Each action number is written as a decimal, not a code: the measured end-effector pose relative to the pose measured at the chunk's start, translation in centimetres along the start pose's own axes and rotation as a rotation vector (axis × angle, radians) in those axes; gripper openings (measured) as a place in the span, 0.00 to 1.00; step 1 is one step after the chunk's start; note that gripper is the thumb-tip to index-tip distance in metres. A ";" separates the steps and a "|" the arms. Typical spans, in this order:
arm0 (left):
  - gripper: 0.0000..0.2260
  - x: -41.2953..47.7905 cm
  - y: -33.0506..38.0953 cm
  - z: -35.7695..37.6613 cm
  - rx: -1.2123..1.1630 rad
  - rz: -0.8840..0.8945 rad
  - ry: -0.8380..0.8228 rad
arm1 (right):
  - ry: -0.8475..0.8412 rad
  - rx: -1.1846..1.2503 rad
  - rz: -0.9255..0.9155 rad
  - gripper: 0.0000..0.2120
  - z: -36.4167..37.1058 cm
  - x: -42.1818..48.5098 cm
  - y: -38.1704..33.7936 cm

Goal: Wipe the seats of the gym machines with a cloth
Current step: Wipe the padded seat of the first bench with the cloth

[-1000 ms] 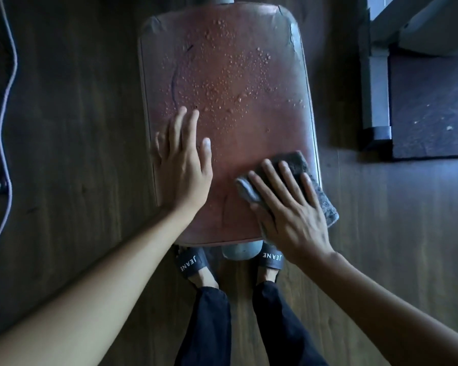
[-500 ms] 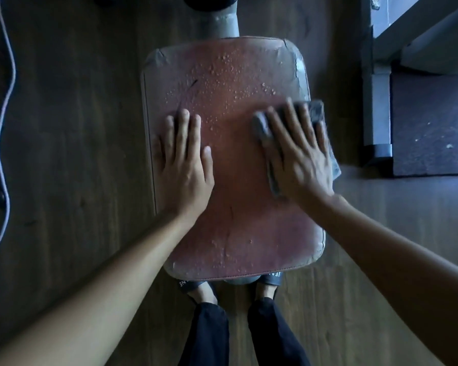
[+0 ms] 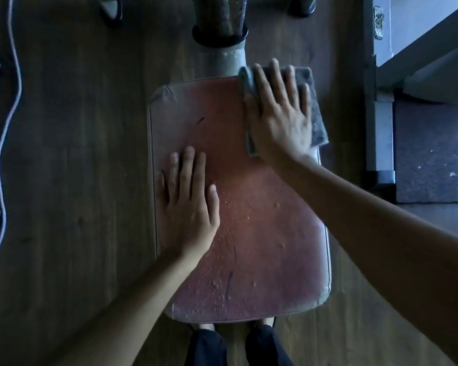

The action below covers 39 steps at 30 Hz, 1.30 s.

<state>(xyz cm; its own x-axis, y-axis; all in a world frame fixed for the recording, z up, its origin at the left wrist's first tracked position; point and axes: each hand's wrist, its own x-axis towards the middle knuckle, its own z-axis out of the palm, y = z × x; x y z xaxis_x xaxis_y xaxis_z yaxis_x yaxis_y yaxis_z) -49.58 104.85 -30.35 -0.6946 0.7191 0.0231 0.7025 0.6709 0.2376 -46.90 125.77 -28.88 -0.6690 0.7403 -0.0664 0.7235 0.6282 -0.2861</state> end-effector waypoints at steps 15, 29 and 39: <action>0.24 9.5 8.6 0.2 -0.119 0.084 0.069 | 0.074 0.440 0.175 0.22 -1.1 -9.9 2.6; 0.30 1.9 2.0 -1.4 0.158 -0.036 -0.082 | 0.074 0.185 0.104 0.24 0.5 -11.3 2.9; 0.29 2.0 1.1 -1.3 0.169 -0.008 -0.052 | 0.007 0.038 -0.010 0.26 0.4 -12.1 4.4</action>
<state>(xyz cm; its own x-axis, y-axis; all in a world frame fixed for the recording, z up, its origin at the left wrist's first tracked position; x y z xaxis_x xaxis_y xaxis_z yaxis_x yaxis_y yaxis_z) -50.38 106.83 -28.79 -0.6944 0.7190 -0.0291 0.7161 0.6944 0.0713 -35.74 119.50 -29.72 -0.6748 0.7358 -0.0567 0.7097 0.6260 -0.3231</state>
